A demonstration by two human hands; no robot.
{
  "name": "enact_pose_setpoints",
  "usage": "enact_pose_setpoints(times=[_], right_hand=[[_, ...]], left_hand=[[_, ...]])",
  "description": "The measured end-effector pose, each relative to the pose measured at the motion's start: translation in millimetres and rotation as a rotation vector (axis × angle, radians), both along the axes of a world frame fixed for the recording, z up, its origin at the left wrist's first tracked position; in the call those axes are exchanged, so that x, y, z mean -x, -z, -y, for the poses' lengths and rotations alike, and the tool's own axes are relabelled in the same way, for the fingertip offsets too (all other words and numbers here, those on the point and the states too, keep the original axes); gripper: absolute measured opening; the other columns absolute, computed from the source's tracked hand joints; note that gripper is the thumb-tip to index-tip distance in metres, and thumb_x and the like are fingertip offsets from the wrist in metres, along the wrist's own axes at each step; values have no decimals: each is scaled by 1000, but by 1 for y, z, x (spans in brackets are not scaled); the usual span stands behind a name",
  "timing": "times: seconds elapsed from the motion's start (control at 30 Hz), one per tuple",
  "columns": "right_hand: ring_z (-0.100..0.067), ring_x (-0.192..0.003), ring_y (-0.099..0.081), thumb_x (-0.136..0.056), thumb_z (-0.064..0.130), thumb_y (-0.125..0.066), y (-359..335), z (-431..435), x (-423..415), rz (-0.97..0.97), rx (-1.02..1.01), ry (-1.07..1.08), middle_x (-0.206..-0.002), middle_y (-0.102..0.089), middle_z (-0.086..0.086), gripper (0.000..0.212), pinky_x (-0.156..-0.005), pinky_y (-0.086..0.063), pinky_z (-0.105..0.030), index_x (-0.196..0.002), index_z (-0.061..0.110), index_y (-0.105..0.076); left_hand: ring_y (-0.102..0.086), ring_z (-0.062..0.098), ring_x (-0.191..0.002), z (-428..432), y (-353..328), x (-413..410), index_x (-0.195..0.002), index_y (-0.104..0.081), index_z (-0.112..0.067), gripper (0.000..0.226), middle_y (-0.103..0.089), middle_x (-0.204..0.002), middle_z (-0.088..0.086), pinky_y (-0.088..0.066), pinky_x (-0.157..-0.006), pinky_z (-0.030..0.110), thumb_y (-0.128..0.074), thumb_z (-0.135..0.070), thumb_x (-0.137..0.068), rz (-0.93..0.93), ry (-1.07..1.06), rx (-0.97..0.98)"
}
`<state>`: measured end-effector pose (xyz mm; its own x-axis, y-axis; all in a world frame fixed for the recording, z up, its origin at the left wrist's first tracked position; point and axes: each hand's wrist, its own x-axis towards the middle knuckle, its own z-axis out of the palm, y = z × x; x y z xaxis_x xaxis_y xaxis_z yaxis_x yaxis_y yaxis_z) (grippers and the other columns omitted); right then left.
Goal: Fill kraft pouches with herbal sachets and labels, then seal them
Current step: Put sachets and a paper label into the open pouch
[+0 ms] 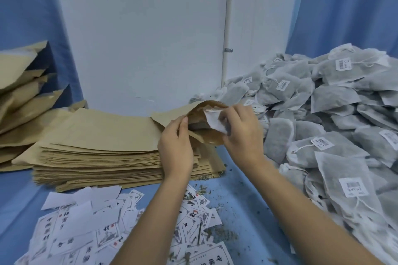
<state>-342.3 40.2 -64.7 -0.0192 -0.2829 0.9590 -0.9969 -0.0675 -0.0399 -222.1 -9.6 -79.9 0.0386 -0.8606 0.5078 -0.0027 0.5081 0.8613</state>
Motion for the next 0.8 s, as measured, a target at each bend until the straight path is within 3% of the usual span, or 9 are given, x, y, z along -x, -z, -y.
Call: enact_pose_setpoints(times=[0.07, 0.13, 0.2, 0.3, 0.43, 0.63, 0.73, 0.8], right_hand=[[-27, -61, -47, -71, -7, -54, 0, 7, -4, -121, 14, 25, -69, -55, -12, 10, -52, -31, -30, -69, 2, -58], [-27, -57, -49, -70, -2, -72, -1, 17, -8, -189, -52, 56, -68, -55, -11, 14, -48, -34, -30, -69, 3, -59], [-27, -58, -53, -70, 7, -80, -5, 25, -12, -197, -134, 95, -69, -57, -10, 20, -47, -38, -32, -72, 4, -60], [-29, -83, -60, -93, 24, -59, -11, 41, -19, -91, -433, 227, -92, -63, -10, 19, -57, -37, -33, -93, 6, -63], [-29, -97, -59, -93, 21, -48, -11, 48, -36, 128, -639, 34, -106, -65, -11, 25, -70, -42, -32, -107, 8, -64], [-27, -101, -62, -93, 12, -51, -19, 56, -49, 142, -731, 76, -112, -66, -7, 28, -83, -50, -35, -120, 15, -58], [-24, -101, -61, -94, 12, -51, -22, 61, -54, 81, -819, 112, -113, -64, -7, 27, -87, -49, -34, -119, 15, -57], [-25, -96, -61, -97, 14, -45, -19, 58, -58, 156, -799, 39, -110, -65, -9, 24, -84, -50, -37, -117, 12, -57]], left_hand=[[-54, -18, -80, -4, 0, -3, -107, -70, -18, 26, -63, -89, -20, -38, -68, -1, -46, -25, -100, 5, 5, 11], [-58, -11, -85, -9, 1, -7, -105, -71, -19, 26, -67, -91, -18, -40, -71, 3, -46, -26, -99, 21, 10, 38], [-59, -4, -97, -13, 3, -11, -111, -70, -18, 28, -68, -103, -13, -43, -83, 9, -46, -27, -99, 49, 4, 67], [-57, 5, -108, -14, 5, -19, -115, -69, -16, 30, -67, -112, -9, -43, -94, 18, -48, -27, -98, 33, -51, 90], [-61, 9, -100, -11, 1, -31, -110, -70, -15, 30, -70, -104, -7, -48, -90, 30, -46, -27, -99, -25, -98, 64], [-59, -10, -89, -16, 3, -43, -105, -72, -21, 25, -69, -93, -19, -42, -74, 4, -49, -29, -98, -40, -55, 72], [-58, -13, -88, -18, 4, -47, -103, -72, -22, 24, -66, -90, -23, -39, -73, 1, -49, -26, -98, -28, -50, 111], [-59, -7, -93, -14, 3, -49, -106, -71, -20, 25, -68, -97, -18, -42, -78, 5, -48, -26, -98, 1, -47, 108]])
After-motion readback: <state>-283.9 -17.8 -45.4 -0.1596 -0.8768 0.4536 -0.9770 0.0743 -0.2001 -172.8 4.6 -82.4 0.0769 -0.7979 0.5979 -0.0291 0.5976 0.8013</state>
